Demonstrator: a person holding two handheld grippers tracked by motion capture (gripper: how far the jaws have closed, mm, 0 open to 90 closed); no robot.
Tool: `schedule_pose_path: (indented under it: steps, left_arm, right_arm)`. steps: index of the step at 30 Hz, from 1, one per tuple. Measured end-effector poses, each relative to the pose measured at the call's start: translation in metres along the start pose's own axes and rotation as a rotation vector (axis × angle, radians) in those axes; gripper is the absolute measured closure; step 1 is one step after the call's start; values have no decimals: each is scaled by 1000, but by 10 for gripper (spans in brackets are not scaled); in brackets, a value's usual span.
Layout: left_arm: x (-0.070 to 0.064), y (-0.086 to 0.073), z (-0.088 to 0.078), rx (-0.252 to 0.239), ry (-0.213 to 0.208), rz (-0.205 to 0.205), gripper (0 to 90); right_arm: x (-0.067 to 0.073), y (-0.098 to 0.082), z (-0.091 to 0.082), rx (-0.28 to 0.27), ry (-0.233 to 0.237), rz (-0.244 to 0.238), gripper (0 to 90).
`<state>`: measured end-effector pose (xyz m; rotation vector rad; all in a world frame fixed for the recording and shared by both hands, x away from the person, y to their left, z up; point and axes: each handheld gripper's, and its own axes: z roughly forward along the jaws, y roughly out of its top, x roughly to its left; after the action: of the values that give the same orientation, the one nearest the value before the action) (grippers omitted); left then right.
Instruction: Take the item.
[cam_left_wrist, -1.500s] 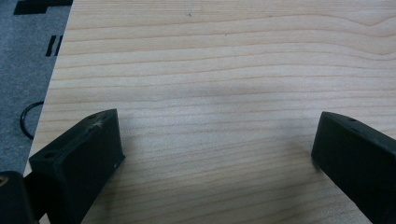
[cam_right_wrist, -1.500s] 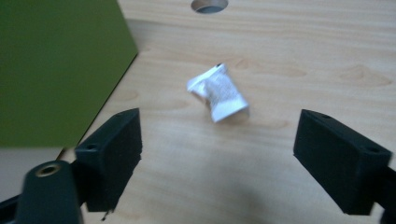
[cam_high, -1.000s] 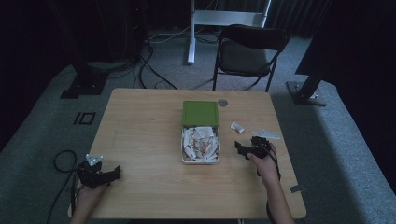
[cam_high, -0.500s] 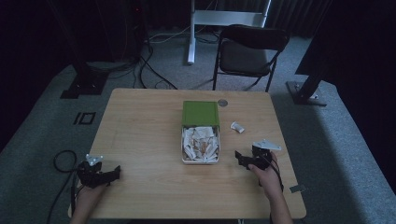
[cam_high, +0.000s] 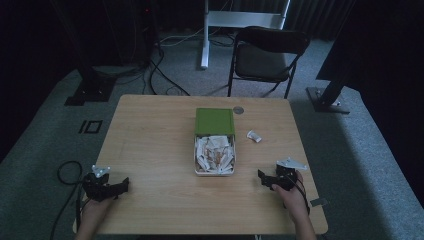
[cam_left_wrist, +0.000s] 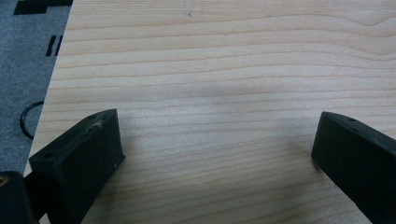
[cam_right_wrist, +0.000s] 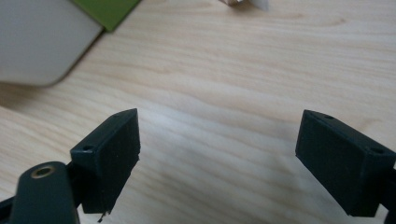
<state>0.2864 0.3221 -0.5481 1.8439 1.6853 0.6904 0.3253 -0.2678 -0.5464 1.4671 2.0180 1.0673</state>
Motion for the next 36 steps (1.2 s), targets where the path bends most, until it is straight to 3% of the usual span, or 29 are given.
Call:
schedule_pose_path:
  steps: [9, 18, 21, 25, 30, 36]
  left_arm:
    - [0, 0, 0, 0, 0, 0, 26]
    - [0, 0, 0, 0, 0, 0, 27]
    - [0, 0, 0, 0, 0, 0, 26]
    - [0, 0, 0, 0, 0, 0, 26]
    - [0, 0, 0, 0, 0, 0, 26]
    - [0, 0, 0, 0, 0, 0, 27]
  right_arm:
    - [-7, -12, -8, 17, -31, -2, 138]
    - [-14, -22, -20, 48, -91, 16, 139]
    - [-13, -28, -26, 65, -167, -13, 141]
    - [-15, -31, -30, 74, -180, 44, 142]
    - [-15, -34, -33, 72, -233, 94, 135]
    - [-14, -34, -33, 73, -250, 111, 129]
